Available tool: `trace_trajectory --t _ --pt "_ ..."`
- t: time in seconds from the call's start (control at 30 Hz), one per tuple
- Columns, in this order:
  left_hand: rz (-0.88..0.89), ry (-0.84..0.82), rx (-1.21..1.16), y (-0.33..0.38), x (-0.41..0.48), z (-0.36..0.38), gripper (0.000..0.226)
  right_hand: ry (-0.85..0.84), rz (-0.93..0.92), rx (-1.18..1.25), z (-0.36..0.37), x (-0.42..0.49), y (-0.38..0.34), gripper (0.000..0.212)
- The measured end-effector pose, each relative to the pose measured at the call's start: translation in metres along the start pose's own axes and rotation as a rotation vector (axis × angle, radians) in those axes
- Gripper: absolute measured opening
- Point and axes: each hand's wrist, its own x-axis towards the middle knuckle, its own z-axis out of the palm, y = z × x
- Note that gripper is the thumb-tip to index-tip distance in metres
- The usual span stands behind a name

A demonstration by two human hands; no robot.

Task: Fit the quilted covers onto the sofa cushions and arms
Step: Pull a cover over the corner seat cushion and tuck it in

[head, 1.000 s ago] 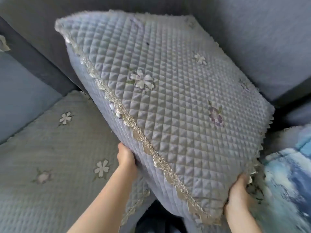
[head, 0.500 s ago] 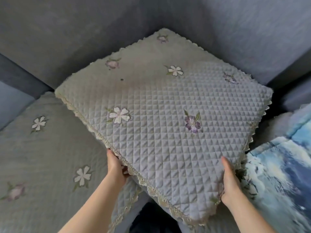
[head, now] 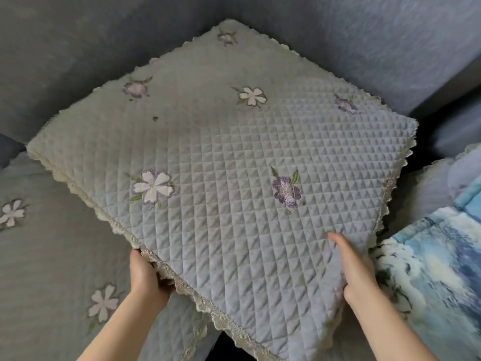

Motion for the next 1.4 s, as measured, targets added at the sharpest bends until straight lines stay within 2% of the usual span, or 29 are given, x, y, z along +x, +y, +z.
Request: trace_trajectory --t 0.07,0.1,0.13,0.2,0.23,0.33,0.4,0.57,0.67,0.8,0.9,1.07,1.17,1.23,1.3,1.4 --pt "-0.003 0.047 -0.043 0.013 -0.005 0.006 0.042 0.125 -0.107 -0.081 0.001 0.012 -0.02 0.087" --pt "0.074 0.096 -0.026 0.021 -0.009 0.011 0.046 0.155 -0.14 -0.127 0.001 0.021 -0.03 0.091" --pt "0.234 0.166 0.042 0.029 -0.013 0.016 0.054 0.158 -0.139 -0.152 -0.001 0.028 -0.039 0.095" --pt "0.653 0.278 0.321 0.045 -0.021 0.031 0.071 0.155 -0.1 -0.151 0.001 0.041 -0.056 0.099" --pt "0.787 0.264 0.449 0.048 -0.024 0.041 0.073 0.155 -0.08 -0.137 0.004 0.049 -0.063 0.102" --pt "0.879 0.294 1.022 0.031 -0.022 0.064 0.062 0.212 -0.078 -0.144 0.012 0.066 -0.071 0.105" --pt "0.936 0.344 1.252 0.011 -0.009 0.061 0.06 0.285 -0.103 -0.183 0.017 0.078 -0.066 0.103" --pt "0.987 0.383 1.186 0.008 0.009 0.05 0.065 0.41 -0.154 -0.202 0.012 0.081 -0.065 0.106" --pt "0.971 0.381 1.135 0.015 0.002 0.049 0.062 0.45 -0.247 -0.191 0.007 0.065 -0.079 0.094" --pt "1.01 0.399 0.988 0.044 -0.002 0.04 0.062 0.433 -0.448 0.001 0.006 0.039 -0.102 0.071" --pt "1.035 0.387 0.941 0.048 0.002 0.042 0.062 0.432 -0.522 0.016 0.008 0.043 -0.108 0.075" --pt "0.96 0.448 1.144 0.004 0.012 0.064 0.061 0.284 -0.293 -0.369 0.01 0.078 -0.082 0.083" --pt "0.95 0.433 1.137 0.005 0.021 0.061 0.06 0.287 -0.318 -0.467 0.009 0.082 -0.082 0.08" --pt "0.96 0.357 1.123 0.008 0.02 0.053 0.058 0.259 -0.402 -0.554 0.008 0.064 -0.069 0.083" --pt "0.962 0.294 1.086 0.001 0.014 0.045 0.057 0.217 -0.585 -0.833 0.009 0.028 -0.037 0.093" --pt "0.696 0.292 0.821 -0.022 -0.004 0.031 0.074 -0.124 -0.963 -1.224 0.019 -0.038 0.029 0.099"
